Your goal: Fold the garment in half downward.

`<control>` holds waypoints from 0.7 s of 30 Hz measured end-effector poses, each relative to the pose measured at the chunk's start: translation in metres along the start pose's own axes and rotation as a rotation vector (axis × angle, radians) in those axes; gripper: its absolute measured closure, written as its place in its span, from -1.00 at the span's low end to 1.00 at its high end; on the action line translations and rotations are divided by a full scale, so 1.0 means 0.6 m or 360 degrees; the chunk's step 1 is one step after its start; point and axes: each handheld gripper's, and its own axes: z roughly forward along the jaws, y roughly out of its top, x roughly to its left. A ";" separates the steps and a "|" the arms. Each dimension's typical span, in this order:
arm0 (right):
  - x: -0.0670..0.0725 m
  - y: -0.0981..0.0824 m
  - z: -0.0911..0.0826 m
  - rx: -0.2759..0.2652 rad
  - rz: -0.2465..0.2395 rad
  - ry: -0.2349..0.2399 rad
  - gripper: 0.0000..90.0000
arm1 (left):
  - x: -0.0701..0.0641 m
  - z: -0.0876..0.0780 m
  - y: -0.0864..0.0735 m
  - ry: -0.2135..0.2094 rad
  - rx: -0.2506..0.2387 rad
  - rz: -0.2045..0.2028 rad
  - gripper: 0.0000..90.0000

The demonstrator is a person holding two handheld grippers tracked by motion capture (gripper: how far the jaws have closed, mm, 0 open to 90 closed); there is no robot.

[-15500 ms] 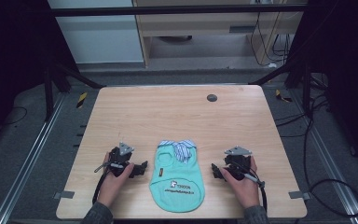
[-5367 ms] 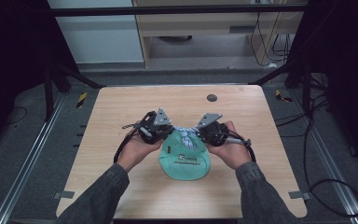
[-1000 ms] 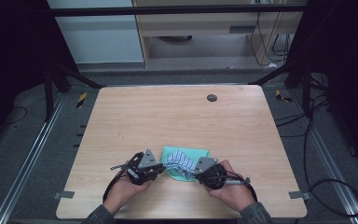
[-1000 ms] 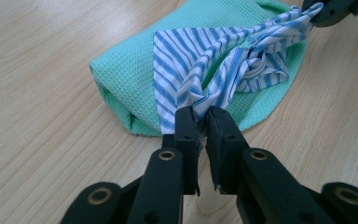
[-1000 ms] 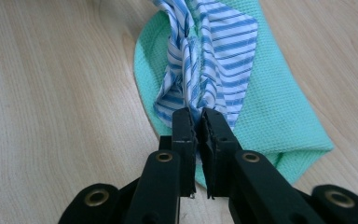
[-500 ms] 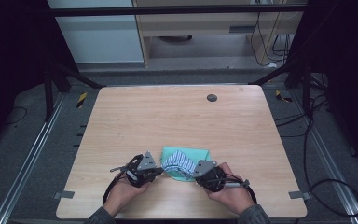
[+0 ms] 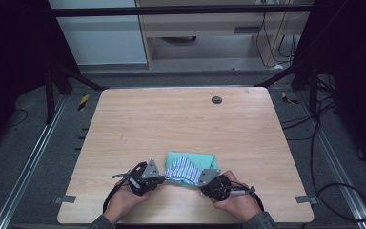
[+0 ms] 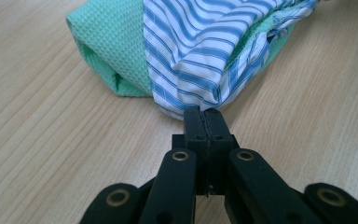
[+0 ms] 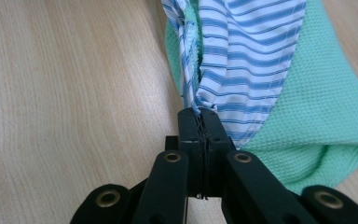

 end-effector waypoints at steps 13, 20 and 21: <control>-0.007 -0.009 -0.008 -0.0010 0.0054 0.0000 0.65 | -0.003 -0.012 -0.010 0.0037 -0.0003 -0.0073 1.00; -0.014 -0.032 -0.030 -0.0021 0.0174 -0.0049 -0.14 | 0.007 -0.033 -0.022 0.0121 -0.0037 -0.0171 0.35; -0.016 -0.036 -0.033 -0.0036 0.0182 -0.0078 -0.23 | 0.012 -0.035 -0.024 0.0146 -0.0034 -0.0193 0.22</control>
